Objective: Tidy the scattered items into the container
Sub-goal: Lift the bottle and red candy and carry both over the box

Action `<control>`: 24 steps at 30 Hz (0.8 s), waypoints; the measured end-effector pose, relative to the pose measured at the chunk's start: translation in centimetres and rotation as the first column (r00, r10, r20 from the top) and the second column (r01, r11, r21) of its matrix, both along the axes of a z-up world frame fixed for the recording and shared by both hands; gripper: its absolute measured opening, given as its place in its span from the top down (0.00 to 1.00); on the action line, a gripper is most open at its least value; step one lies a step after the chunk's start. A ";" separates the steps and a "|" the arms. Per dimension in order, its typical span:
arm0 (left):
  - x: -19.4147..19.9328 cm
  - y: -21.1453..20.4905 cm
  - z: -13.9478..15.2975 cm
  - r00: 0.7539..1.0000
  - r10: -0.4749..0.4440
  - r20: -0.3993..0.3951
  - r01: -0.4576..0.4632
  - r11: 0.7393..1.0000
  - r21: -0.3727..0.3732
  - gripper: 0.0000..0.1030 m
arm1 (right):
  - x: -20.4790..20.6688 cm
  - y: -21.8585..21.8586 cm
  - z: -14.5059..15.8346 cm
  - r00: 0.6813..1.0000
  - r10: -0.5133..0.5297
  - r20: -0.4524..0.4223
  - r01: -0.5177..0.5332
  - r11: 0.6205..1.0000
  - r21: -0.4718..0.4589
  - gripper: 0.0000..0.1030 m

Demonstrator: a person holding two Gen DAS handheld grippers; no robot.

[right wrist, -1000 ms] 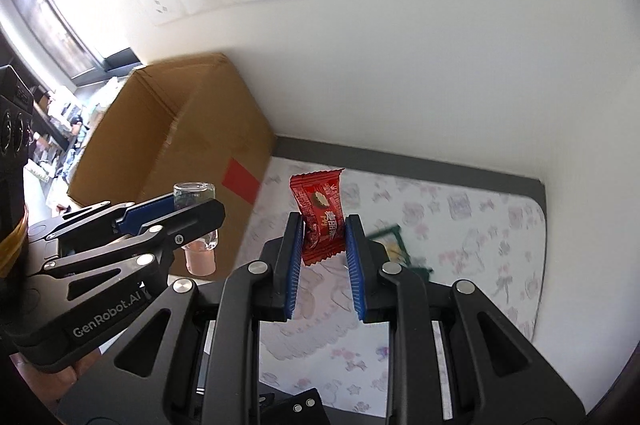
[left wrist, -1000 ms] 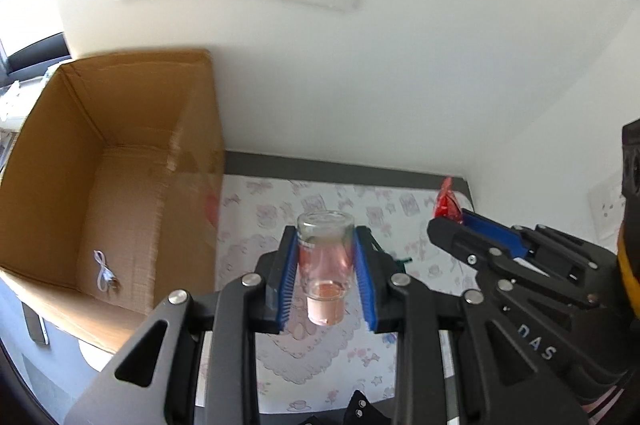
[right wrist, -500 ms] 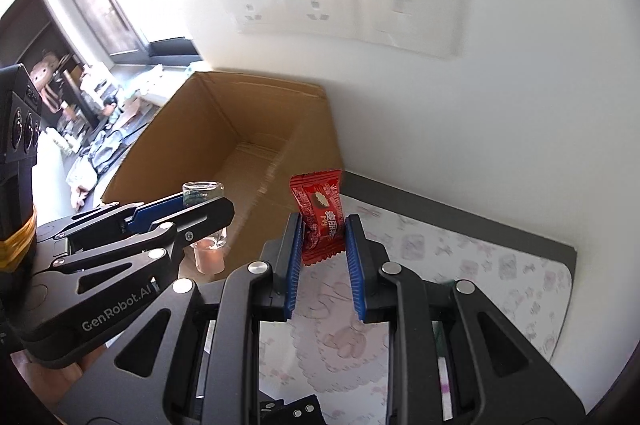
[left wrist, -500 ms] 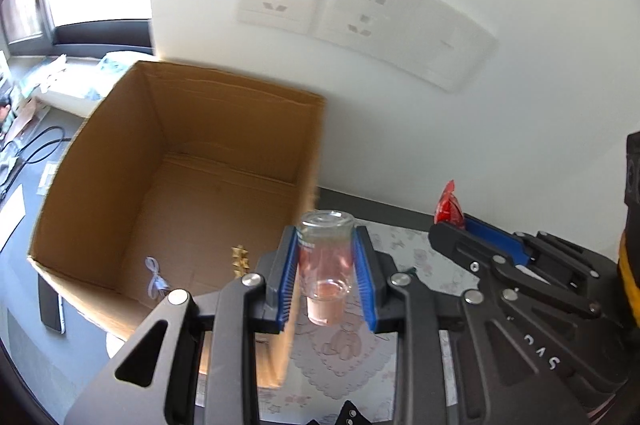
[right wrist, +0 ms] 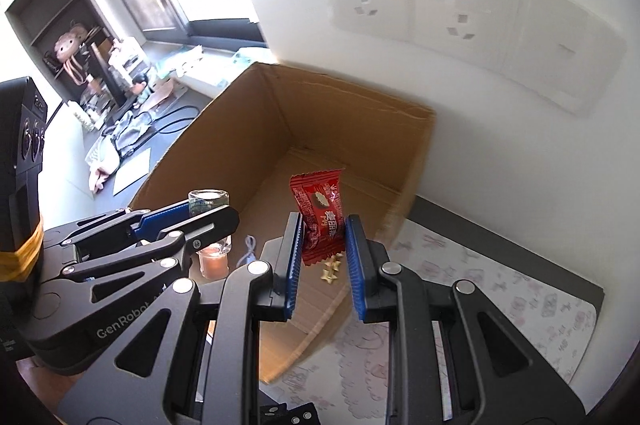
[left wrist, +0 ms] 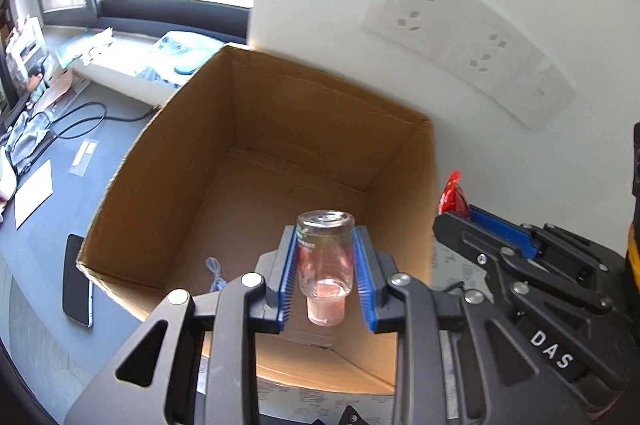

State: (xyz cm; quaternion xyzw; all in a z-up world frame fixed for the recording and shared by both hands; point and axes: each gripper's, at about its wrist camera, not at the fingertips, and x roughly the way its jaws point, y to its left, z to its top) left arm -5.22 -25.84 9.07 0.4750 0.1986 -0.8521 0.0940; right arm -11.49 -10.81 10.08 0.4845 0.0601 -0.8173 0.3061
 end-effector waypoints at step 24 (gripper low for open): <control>-0.8 -4.6 -6.7 0.990 0.030 0.140 -0.041 0.996 0.080 0.73 | -2.0 -6.0 -6.1 0.992 0.063 0.113 -0.076 0.991 0.112 0.79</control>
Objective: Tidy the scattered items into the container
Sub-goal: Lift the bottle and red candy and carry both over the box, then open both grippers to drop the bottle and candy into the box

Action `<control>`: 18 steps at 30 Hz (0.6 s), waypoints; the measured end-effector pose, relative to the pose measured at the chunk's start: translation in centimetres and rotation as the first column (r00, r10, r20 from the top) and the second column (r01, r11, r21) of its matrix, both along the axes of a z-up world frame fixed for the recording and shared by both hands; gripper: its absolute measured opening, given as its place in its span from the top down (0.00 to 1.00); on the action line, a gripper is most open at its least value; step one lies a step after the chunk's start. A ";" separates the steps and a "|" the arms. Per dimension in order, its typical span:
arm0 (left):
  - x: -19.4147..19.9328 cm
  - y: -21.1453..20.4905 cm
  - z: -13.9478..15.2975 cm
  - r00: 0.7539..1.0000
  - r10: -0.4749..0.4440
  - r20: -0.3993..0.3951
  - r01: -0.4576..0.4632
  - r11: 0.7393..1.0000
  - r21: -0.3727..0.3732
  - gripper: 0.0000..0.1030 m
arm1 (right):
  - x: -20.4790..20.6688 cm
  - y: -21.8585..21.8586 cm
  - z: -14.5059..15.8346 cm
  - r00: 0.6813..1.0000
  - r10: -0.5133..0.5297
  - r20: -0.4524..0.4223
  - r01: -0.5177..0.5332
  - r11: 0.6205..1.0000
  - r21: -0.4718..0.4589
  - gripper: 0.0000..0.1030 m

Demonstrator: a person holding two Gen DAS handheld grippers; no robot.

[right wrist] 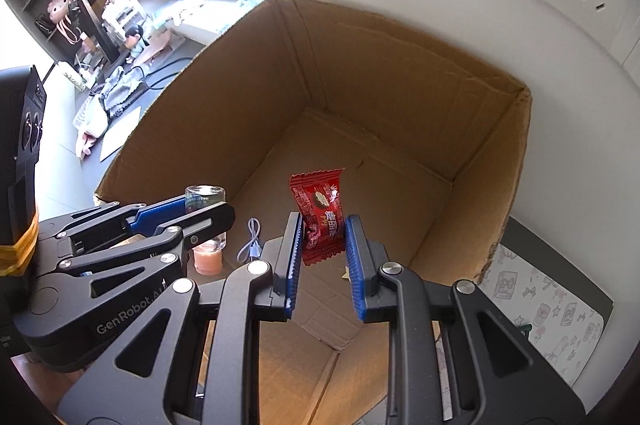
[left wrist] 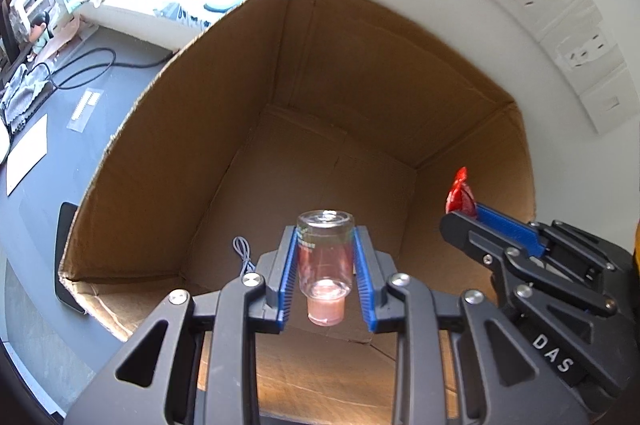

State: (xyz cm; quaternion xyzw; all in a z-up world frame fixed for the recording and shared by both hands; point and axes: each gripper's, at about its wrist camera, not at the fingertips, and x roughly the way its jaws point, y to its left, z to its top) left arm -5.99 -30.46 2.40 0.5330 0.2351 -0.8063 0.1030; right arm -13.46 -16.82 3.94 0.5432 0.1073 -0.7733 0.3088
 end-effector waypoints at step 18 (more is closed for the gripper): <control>-0.5 0.5 -0.2 1.000 0.006 0.027 -0.005 1.000 -0.013 0.46 | 0.1 0.8 0.3 0.999 -0.019 -0.034 0.020 1.000 0.021 0.61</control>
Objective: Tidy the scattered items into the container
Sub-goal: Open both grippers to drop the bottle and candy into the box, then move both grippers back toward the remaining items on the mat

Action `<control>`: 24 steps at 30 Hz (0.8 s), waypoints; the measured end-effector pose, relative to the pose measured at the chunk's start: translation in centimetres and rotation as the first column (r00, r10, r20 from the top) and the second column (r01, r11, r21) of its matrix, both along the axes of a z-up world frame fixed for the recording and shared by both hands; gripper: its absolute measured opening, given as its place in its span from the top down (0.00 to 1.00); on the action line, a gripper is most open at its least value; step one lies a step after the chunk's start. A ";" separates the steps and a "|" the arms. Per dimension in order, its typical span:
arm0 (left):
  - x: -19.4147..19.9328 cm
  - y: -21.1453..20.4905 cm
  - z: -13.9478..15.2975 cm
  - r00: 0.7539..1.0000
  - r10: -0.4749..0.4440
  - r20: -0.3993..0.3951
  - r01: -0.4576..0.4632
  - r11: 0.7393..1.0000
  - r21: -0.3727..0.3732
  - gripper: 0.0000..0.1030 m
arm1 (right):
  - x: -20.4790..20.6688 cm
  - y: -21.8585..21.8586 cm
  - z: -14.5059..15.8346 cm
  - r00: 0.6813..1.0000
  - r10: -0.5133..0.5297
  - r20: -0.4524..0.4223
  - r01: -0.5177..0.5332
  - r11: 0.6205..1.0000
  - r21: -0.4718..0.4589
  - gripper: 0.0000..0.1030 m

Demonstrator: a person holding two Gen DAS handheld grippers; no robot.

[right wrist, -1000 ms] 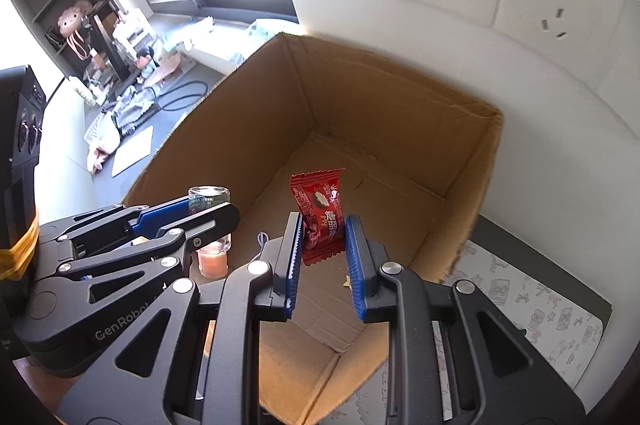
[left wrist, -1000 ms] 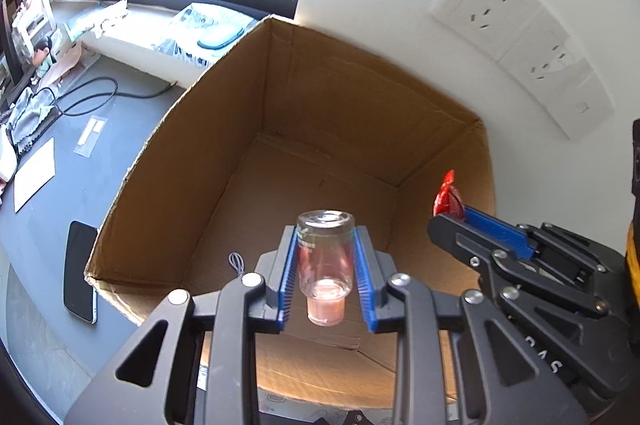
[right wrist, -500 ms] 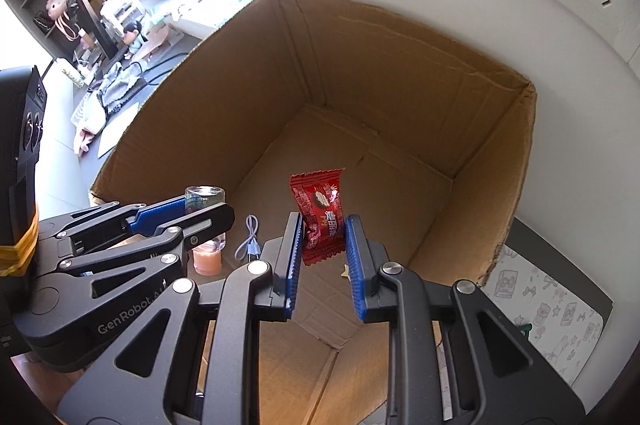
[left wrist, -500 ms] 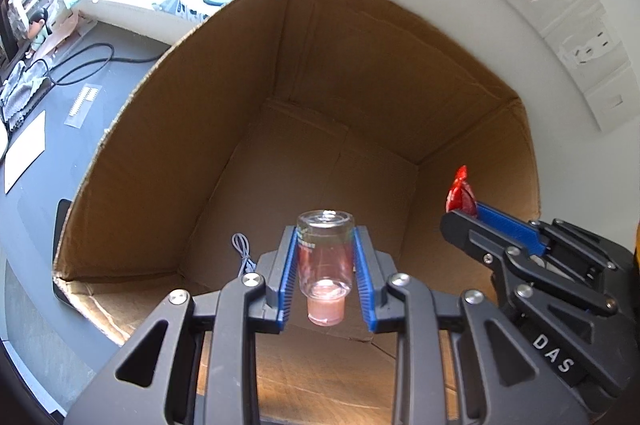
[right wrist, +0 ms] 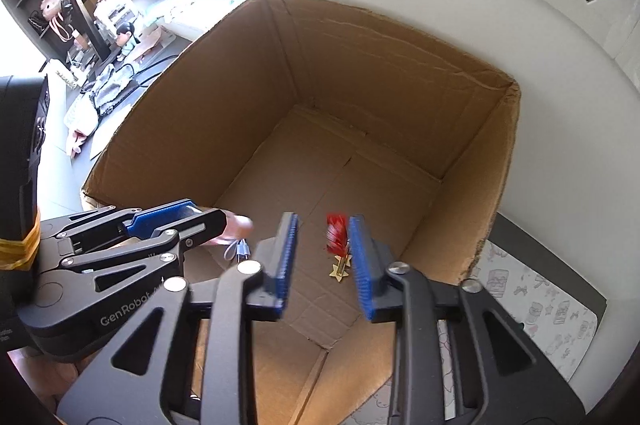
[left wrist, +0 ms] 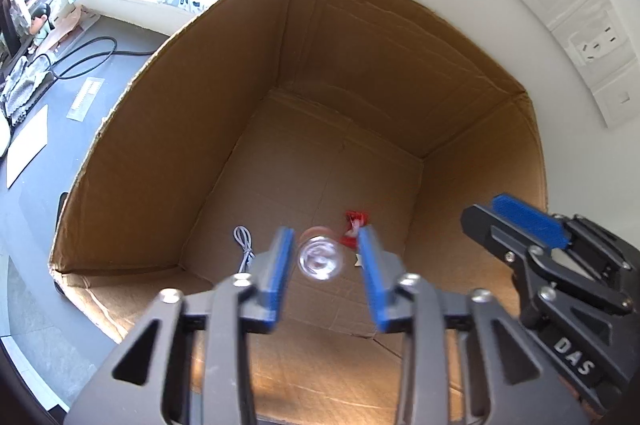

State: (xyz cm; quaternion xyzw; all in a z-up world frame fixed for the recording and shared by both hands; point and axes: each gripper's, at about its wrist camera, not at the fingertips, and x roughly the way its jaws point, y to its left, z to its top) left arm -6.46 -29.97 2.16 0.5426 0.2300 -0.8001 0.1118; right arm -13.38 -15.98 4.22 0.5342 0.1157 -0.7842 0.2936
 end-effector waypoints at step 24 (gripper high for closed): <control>3.1 5.0 6.1 0.993 -0.030 -0.117 0.016 0.993 -0.120 0.00 | 3.3 9.6 5.5 0.984 -0.145 -0.105 0.131 0.983 -0.125 0.00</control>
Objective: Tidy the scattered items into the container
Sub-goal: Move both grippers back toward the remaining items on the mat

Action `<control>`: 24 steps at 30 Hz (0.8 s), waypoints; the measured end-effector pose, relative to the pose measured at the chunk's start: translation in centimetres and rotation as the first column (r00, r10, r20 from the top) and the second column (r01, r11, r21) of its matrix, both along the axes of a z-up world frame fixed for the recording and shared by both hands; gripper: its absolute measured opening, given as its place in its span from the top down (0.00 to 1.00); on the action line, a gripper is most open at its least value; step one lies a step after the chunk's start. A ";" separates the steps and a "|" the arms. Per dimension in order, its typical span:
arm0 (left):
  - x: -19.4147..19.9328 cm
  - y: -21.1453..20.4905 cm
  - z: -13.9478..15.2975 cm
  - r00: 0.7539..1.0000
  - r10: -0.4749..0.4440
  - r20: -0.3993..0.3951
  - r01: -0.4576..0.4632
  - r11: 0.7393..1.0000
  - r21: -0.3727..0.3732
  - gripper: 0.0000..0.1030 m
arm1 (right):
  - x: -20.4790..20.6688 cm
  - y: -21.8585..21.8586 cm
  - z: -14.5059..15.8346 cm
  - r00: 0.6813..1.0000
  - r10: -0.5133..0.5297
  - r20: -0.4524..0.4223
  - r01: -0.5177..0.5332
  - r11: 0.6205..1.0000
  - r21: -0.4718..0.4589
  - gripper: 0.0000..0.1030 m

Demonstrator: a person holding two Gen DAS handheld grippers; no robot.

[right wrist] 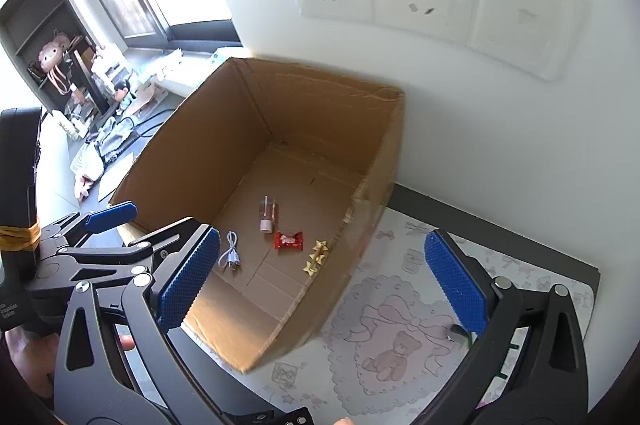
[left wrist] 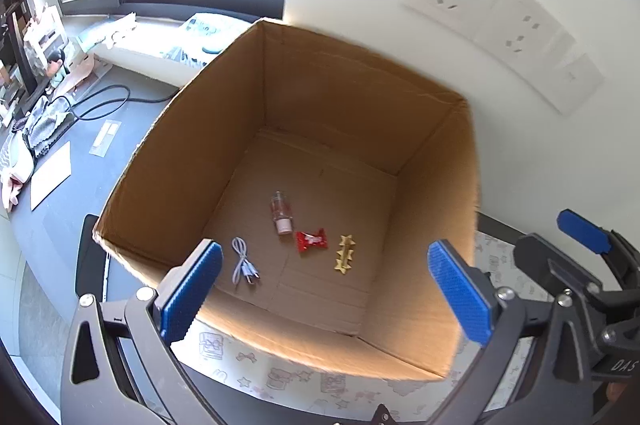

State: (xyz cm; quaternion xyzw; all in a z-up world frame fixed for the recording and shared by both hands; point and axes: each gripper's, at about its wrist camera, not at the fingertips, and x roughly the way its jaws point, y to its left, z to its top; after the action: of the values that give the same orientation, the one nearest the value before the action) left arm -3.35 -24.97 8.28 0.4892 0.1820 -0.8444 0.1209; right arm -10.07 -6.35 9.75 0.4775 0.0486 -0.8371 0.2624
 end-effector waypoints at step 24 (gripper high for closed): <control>-1.4 19.5 0.8 0.952 -0.305 -0.011 0.305 0.952 0.021 0.00 | 4.8 20.4 1.2 0.957 -0.292 -0.009 0.291 0.956 -0.044 0.00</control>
State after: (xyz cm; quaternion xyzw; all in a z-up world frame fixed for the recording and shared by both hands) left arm -4.78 -5.51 9.03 0.5095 0.1143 -0.8527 -0.0172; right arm -5.24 14.06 10.96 0.4675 -0.0379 -0.8710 0.1459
